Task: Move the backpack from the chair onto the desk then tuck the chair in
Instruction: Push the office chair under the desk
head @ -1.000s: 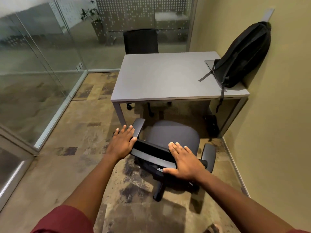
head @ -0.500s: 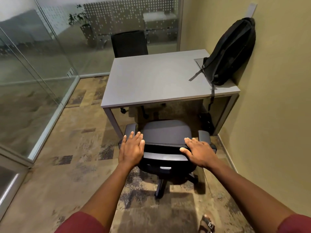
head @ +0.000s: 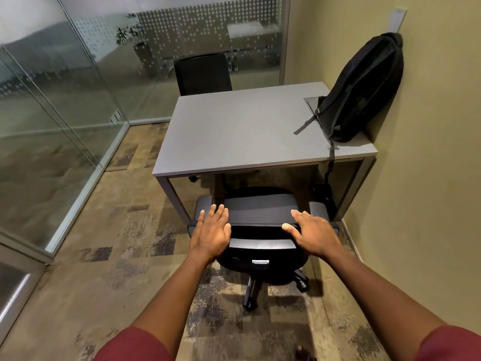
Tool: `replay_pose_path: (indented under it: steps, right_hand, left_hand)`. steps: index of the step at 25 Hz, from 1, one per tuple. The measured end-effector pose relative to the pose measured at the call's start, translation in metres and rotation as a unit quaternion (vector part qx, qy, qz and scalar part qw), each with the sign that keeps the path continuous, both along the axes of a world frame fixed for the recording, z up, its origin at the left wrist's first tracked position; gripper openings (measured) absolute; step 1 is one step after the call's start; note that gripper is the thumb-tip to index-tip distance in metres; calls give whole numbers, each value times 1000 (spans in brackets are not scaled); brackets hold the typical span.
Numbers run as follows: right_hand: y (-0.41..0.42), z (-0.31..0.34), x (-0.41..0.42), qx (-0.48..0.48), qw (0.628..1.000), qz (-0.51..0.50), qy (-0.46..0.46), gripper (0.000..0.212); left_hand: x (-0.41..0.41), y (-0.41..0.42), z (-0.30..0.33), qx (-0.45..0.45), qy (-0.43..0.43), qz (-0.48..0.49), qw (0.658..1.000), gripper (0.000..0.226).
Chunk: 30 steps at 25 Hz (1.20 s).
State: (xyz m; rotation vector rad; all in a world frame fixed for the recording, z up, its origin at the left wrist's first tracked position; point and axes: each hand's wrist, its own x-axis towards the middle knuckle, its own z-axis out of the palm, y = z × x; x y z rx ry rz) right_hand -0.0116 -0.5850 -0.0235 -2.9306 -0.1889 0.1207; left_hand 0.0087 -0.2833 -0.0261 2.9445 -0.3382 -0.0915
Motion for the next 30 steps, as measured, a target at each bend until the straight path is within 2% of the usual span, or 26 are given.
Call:
replay_pose_path:
  steps: [4,18,30]
  right_hand:
    - [-24,4,30,18,1000,6,-14,99]
    - [-79,6,118,61,996,56,-35,85]
    - [-75,5,193,75,995,47,-52,84]
  left_hand:
    - [30,-25,6,41,26,-44,998,59]
    - [85,-77,2,-3,31,27,999,58]
    - [164,-72,3,-11,4,24,1000,59]
